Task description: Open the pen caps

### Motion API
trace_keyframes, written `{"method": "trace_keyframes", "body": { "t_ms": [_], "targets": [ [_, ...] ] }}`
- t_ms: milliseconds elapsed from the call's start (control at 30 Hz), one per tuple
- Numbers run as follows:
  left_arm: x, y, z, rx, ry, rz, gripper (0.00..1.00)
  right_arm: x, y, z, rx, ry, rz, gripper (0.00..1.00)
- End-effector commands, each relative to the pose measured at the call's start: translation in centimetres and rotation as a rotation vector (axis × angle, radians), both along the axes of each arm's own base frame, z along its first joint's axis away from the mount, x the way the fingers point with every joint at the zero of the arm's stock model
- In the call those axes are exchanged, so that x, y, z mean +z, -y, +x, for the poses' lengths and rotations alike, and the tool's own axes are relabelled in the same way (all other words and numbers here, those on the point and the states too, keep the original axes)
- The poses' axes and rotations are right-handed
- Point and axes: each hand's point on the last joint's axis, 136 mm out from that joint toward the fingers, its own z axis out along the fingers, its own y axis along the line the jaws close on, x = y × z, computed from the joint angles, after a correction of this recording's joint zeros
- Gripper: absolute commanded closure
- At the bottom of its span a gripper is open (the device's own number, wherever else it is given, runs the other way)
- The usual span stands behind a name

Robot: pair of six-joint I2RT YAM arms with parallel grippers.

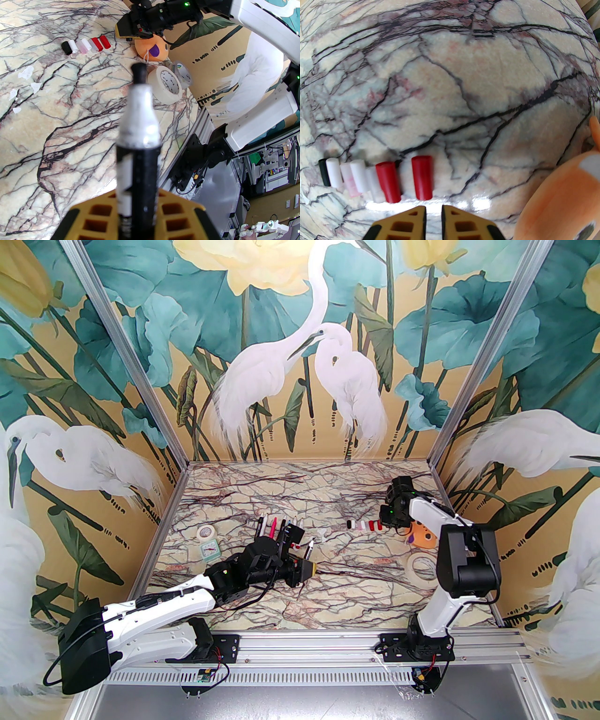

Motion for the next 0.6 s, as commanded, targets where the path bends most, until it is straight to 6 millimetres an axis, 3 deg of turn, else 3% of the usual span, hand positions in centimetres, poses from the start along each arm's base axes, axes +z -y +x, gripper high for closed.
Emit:
{"method": "trace_keyframes", "body": {
  "t_ms": [0, 567],
  "targets": [
    [0.2, 0.4, 0.2, -0.008, -0.003, -0.027, 0.98, 0.2, 0.8, 0.8, 0.006, 0.009, -0.021, 0.87],
    [0.7, 0.8, 0.1, -0.019, -0.009, -0.063, 0.98, -2.3, 0.4, 1.6, 0.039, -0.075, 0.029, 0.84]
  ]
}}
